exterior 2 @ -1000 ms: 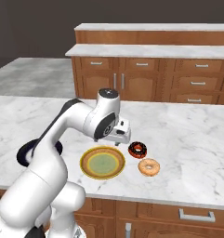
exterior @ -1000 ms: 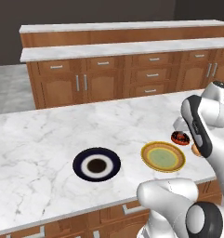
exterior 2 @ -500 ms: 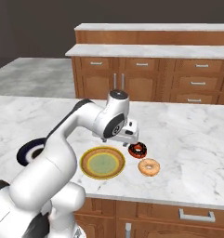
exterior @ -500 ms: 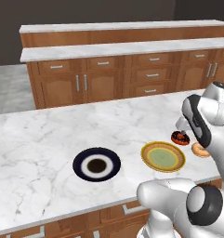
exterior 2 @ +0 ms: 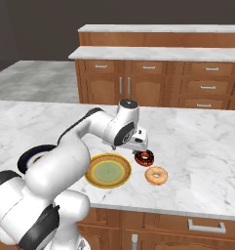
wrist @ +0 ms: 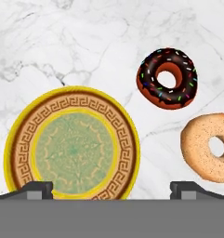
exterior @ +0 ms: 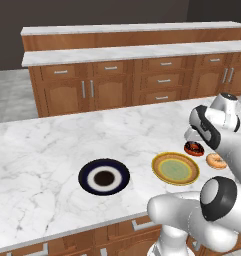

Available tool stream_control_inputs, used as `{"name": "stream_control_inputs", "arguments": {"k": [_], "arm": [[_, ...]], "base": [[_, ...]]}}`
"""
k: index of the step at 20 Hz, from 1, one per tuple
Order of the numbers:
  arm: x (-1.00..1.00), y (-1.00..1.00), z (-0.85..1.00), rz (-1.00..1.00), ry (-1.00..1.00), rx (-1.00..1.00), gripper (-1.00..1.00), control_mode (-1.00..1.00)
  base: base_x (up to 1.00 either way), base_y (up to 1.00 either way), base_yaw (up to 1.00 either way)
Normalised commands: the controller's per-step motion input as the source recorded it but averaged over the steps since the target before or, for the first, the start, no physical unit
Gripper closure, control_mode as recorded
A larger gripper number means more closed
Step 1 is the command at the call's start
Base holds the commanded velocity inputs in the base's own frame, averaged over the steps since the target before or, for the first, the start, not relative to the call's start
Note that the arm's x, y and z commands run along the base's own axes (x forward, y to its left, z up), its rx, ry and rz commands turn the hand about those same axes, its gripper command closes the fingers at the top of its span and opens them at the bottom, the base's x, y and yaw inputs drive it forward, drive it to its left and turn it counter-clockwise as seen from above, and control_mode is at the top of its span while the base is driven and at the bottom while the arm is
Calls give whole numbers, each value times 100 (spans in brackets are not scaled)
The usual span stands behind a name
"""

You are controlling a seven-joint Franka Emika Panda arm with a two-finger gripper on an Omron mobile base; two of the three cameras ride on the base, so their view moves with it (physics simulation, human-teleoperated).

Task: Place the pastries on the plates.

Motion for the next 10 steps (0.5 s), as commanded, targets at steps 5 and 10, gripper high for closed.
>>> {"name": "stream_control_inputs", "arguments": {"k": [5,10], "arm": [[38,-4,-28,0,0,0,-100,-100],[30,-16,-17,0,2,0,-100,-100]], "base": [[0,0,0],[0,0,0]]}}
